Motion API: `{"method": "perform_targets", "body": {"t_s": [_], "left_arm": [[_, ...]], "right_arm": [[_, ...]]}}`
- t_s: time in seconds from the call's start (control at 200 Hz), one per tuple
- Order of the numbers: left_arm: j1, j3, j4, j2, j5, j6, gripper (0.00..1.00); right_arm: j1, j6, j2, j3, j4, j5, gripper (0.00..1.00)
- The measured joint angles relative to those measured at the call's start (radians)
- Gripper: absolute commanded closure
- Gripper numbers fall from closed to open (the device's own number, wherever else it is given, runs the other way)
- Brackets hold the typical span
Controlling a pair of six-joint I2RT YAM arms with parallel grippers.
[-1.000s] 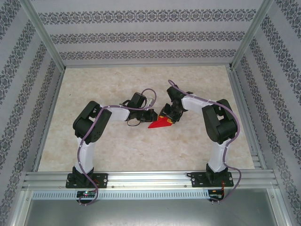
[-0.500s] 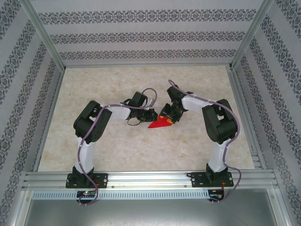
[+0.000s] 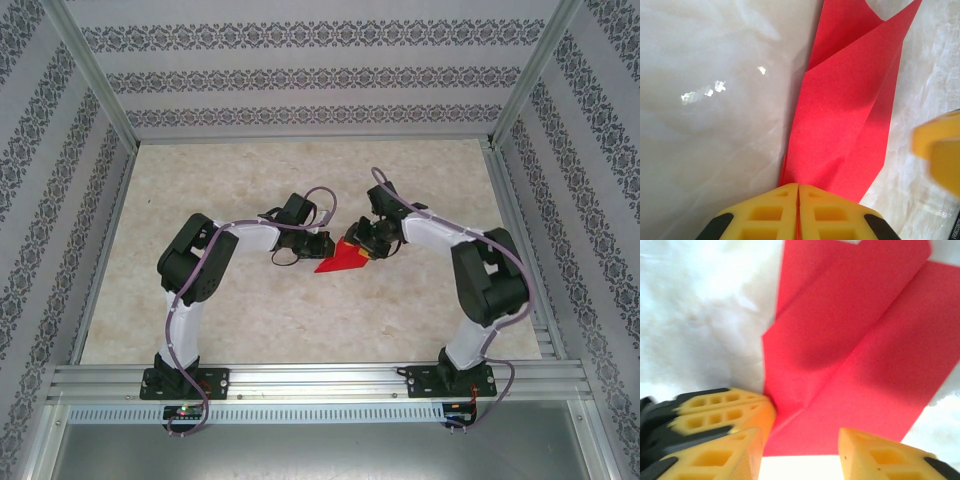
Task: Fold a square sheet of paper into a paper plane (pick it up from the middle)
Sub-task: Fourth fold the wing at the center of the table.
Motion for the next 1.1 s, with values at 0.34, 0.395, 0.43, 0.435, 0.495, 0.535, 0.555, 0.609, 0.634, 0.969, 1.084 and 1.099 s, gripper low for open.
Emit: {"method": "perform_targets", "body": {"t_s": [0.34, 0.395, 0.43, 0.435, 0.495, 0.535, 0.555, 0.609, 0.634, 0.969, 1.084, 1.099], "left_arm": [[-0.003, 0.029, -0.042, 0.010, 0.003, 0.042, 0.91], [-0.003, 0.033, -0.049, 0.011, 0.003, 0.048, 0.91], [-0.003, 0.035, -0.052, 0.013, 0.003, 0.052, 0.91], [-0.003, 0.036, -0.053, 0.013, 0.003, 0.053, 0.91], [-0.003, 0.041, -0.060, 0.015, 0.003, 0.060, 0.92], [-0.003, 0.044, -0.065, 0.016, 0.003, 0.064, 0.92], [-0.003, 0.045, -0.067, 0.016, 0.003, 0.067, 0.92], [-0.003, 0.050, -0.074, 0.018, 0.003, 0.071, 0.92], [-0.003, 0.052, -0.077, 0.019, 0.003, 0.072, 0.92], [-0.003, 0.054, -0.082, 0.019, 0.003, 0.075, 0.92], [-0.003, 0.054, -0.082, 0.019, 0.003, 0.075, 0.92], [-0.003, 0.054, -0.082, 0.019, 0.003, 0.075, 0.92]], "right_arm": [[0.005, -0.011, -0.010, -0.041, 0.151, -0.064, 0.74], [0.010, -0.013, 0.012, -0.035, 0.159, -0.072, 0.75], [0.016, -0.014, 0.029, -0.030, 0.162, -0.074, 0.75], [0.016, -0.014, 0.031, -0.029, 0.162, -0.074, 0.75], [0.019, -0.014, 0.057, -0.021, 0.166, -0.079, 0.76], [0.021, -0.014, 0.072, -0.018, 0.171, -0.079, 0.76], [0.021, -0.014, 0.078, -0.017, 0.172, -0.079, 0.76], [0.022, -0.014, 0.096, -0.015, 0.174, -0.079, 0.77], [0.022, -0.014, 0.103, -0.015, 0.174, -0.079, 0.78], [-0.002, -0.007, 0.126, -0.031, 0.177, -0.038, 0.78], [-0.013, 0.005, 0.126, -0.047, 0.185, -0.034, 0.79], [-0.013, 0.006, 0.126, -0.048, 0.187, -0.034, 0.79]]}}
